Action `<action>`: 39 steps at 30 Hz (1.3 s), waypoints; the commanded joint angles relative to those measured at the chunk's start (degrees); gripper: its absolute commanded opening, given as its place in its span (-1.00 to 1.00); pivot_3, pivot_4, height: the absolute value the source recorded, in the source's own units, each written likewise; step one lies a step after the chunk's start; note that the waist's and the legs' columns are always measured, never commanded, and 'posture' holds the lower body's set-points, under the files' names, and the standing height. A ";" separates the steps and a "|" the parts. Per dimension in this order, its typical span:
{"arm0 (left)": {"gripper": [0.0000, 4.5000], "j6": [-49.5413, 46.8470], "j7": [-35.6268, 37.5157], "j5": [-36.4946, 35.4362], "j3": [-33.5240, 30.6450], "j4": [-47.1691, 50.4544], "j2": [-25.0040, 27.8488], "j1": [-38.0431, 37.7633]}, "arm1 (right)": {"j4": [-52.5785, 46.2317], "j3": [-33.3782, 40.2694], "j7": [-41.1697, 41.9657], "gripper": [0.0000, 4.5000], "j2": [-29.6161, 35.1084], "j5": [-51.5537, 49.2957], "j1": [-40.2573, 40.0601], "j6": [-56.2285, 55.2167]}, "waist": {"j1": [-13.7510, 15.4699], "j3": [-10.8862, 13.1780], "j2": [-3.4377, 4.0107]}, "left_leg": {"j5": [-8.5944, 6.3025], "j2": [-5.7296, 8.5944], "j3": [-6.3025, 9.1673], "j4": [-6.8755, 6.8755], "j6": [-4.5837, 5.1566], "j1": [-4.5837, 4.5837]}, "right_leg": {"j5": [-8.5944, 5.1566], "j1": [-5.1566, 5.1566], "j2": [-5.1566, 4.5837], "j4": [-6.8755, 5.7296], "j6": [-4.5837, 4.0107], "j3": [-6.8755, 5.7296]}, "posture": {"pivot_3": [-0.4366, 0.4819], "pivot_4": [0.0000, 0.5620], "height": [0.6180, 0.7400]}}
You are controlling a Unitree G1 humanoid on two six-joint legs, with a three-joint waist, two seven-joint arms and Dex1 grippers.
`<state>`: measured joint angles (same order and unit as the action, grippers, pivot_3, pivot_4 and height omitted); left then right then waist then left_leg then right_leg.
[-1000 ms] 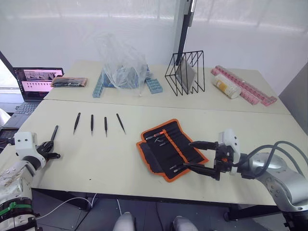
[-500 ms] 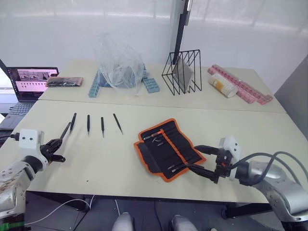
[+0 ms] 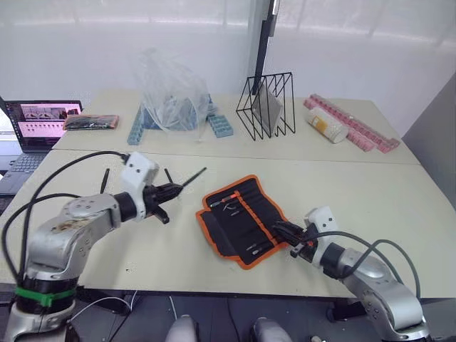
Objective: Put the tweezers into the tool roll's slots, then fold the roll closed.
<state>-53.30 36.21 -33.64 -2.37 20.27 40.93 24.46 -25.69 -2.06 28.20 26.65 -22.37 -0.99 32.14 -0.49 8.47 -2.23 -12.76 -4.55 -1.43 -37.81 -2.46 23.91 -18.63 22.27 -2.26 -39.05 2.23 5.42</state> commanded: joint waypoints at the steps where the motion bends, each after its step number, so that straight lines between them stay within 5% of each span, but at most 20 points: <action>1: -1.00 -3.35 2.26 -0.01 5.66 1.30 0.23 4.28 | -0.47 -1.08 -1.85 -0.99 -1.23 1.76 0.53 -0.02 | -0.09 0.00 0.00 | 0.00 0.00 0.00 0.00 0.00 0.00 | 0.00 0.00 0.00 0.00 0.00 0.00 | -0.05 -0.47 0.48; 17: -1.00 -15.01 4.92 1.34 18.81 -0.20 -0.45 14.02 | 0.69 -3.82 -7.30 -0.99 -5.52 5.87 -4.67 2.68 | -0.13 0.01 0.01 | 0.00 0.02 0.10 -0.02 0.00 0.06 | -0.01 -0.01 0.04 0.02 0.02 -0.01 | -0.05 -0.47 0.48; 39: -1.00 -10.66 6.84 11.01 27.44 -10.32 -5.23 20.29 | -2.17 -8.60 -10.82 -0.99 -7.37 9.22 -7.53 6.68 | -0.21 -0.03 -0.04 | 0.00 0.06 0.23 -0.02 0.01 0.07 | -0.03 -0.04 0.08 0.02 0.03 -0.01 | -0.05 -0.47 0.48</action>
<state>-65.09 42.89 -24.06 24.78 10.17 36.07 43.42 -29.94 -7.60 16.89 19.36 -13.45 -6.24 35.50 -0.70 8.44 -2.27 -12.75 -4.49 -1.20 -37.84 -2.45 23.97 -18.66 22.24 -2.19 -39.03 2.26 5.41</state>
